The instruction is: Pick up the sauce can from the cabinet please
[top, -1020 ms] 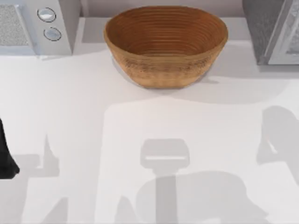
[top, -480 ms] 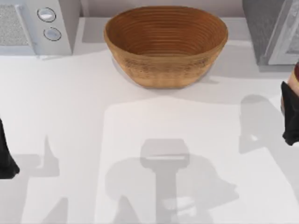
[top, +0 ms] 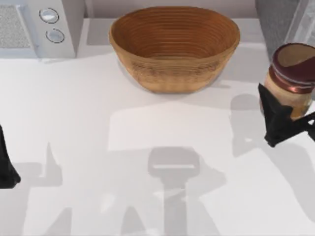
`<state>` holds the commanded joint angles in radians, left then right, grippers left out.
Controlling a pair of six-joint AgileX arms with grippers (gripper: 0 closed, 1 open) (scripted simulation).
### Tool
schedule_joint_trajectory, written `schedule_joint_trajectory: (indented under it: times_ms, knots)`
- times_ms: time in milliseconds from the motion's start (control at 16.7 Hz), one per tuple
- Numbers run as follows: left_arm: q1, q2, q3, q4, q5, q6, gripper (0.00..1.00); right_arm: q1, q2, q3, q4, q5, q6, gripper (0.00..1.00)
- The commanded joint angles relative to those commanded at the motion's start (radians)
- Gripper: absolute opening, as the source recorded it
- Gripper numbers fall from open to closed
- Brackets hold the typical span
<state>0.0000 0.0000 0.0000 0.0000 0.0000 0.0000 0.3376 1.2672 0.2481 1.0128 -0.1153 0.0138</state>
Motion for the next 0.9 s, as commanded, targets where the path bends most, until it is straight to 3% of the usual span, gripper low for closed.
schedule_joint_trajectory:
  times_ms: [900]
  knots:
    - [0.000,0.000,0.000,0.000,0.000,0.000,1.00,0.184,0.698,0.137,0.559,-0.064,0.002,0.00]
